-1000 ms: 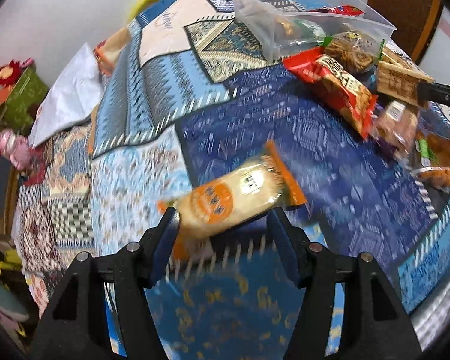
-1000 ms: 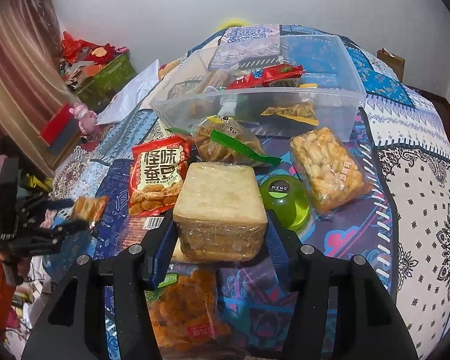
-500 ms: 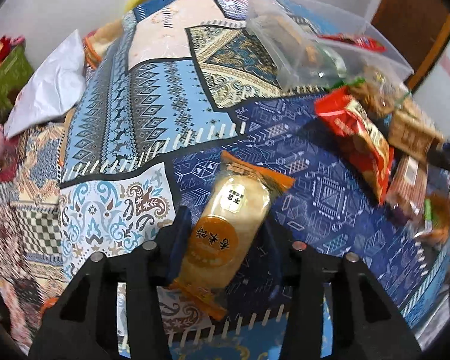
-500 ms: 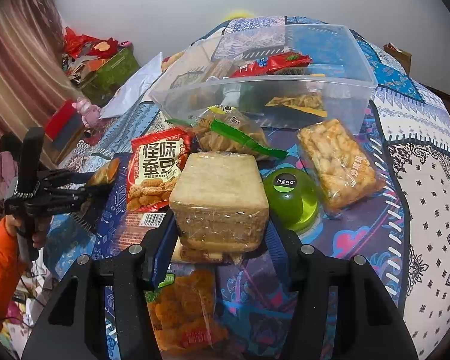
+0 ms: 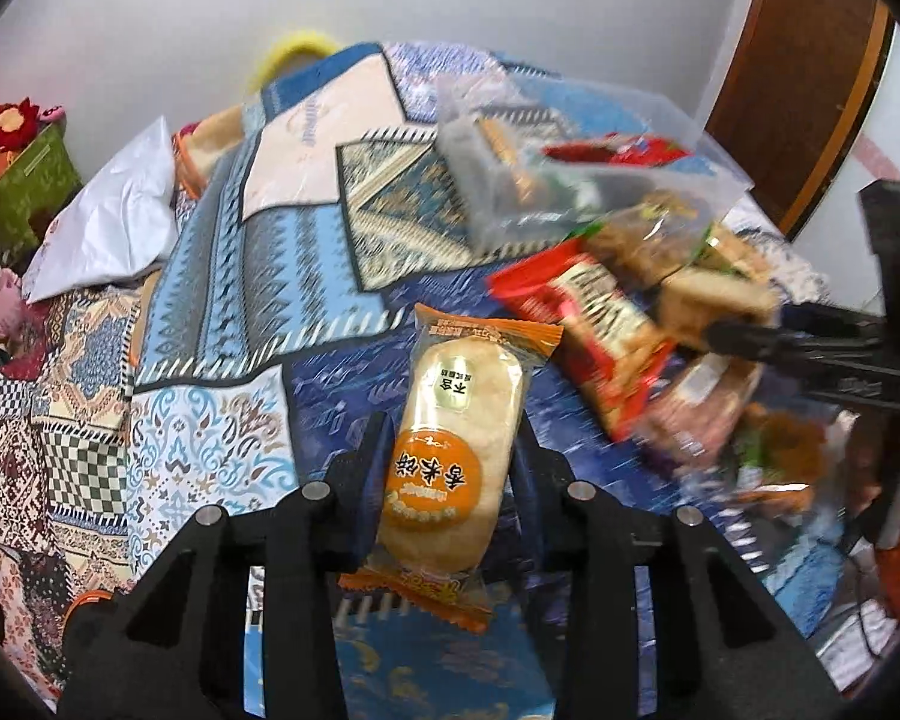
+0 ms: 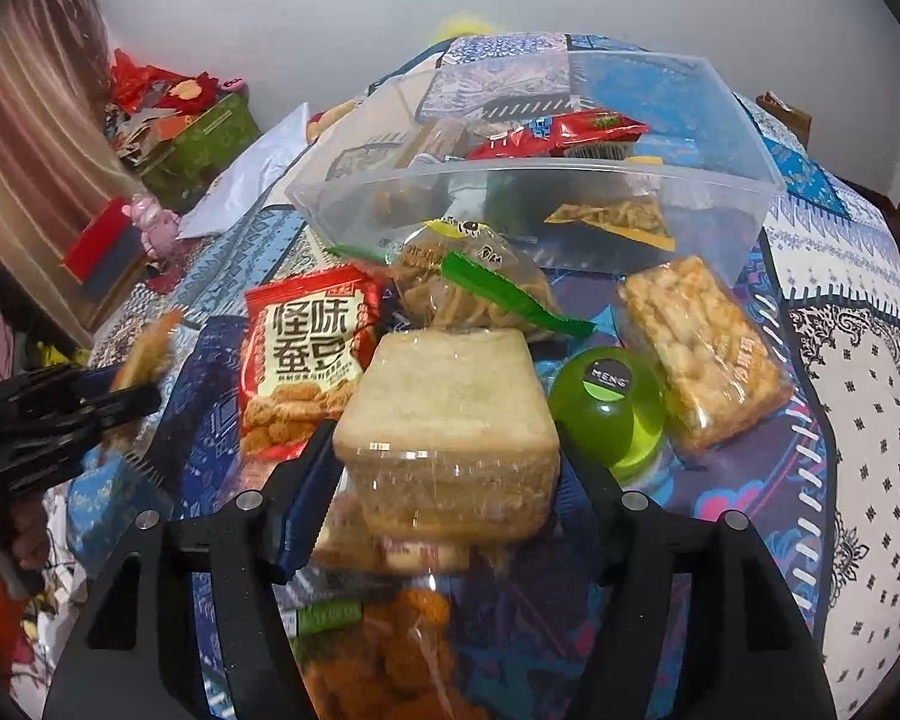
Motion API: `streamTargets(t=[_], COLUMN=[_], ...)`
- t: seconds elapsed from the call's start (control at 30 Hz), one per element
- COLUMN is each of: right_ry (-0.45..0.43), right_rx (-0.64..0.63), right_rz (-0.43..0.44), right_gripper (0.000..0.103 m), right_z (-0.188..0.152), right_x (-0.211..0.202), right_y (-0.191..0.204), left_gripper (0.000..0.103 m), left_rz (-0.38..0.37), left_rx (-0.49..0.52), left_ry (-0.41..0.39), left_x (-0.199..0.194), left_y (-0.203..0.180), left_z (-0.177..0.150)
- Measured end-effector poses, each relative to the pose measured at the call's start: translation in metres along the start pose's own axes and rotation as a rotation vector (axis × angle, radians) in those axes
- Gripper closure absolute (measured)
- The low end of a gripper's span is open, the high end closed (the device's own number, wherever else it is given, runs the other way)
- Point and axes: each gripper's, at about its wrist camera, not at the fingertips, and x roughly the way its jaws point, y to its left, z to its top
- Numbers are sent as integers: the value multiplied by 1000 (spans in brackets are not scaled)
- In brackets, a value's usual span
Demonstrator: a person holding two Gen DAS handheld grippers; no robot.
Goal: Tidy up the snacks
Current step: 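Carry the cream cake into the clear box while the right tool carries the cracker block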
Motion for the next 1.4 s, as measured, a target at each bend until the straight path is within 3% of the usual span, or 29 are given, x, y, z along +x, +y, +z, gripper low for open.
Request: streamTargets(t=[0.2, 0.4, 0.8, 1.1, 1.27, 1.4], right_ry=[-29, -113, -268, -317, -326, -314], right_rx=[-8, -48, -30, -12, 9, 20], right_rz=[21, 25, 5, -39, -41, -42], right_gripper=[50, 50, 50, 50, 50, 50], right_z=[-3, -3, 24, 60, 79, 93], right_x=[-15, -54, -105, -100, -89, -71], right_y=[-2, 1, -20, -45, -58, -67], left_gripper=[66, 66, 66, 66, 66, 66], left_rz=[-16, -24, -20, -13, -44, -23], left_rx=[-5, -20, -12, -21, -41, -40], left_ry=[-45, -103, -242, -260, -259, -257], left_x=[-15, -27, -50, -27, -2, 22], left_y=[-15, -31, -64, -77, -75, -73], left_z=[14, 34, 88, 136, 161, 175])
